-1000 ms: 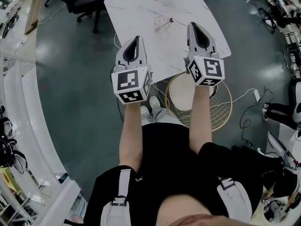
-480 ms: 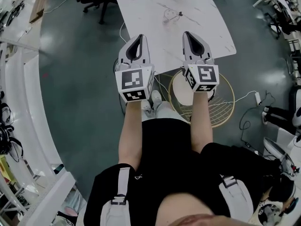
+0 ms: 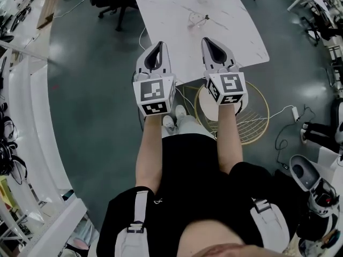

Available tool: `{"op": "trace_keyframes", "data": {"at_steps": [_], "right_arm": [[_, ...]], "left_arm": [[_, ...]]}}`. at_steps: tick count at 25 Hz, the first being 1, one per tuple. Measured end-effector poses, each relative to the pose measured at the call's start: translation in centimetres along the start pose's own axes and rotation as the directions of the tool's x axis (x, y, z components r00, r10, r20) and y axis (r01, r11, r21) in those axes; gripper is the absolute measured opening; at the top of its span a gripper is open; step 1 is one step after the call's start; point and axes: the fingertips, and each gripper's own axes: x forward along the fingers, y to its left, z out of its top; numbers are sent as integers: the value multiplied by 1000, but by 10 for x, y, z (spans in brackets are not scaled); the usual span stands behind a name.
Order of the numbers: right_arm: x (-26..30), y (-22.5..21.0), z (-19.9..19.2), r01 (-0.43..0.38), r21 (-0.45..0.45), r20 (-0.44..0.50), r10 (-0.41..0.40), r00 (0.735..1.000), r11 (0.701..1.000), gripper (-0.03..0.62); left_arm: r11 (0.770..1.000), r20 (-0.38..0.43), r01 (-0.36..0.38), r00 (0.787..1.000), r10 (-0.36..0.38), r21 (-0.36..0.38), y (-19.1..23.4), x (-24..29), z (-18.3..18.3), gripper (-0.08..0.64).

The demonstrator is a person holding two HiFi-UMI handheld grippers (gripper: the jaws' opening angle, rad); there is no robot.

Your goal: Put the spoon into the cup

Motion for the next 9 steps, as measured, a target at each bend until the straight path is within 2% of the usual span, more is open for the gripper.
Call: {"op": "trace_keyframes", "data": {"at_steps": [9], "right_arm": [[10,22,-4,-51,-12,-17,51,999,999,6]], "left_arm": [[1000,-8,-30,1000,30,-9,18,-11,-7,12]]}}
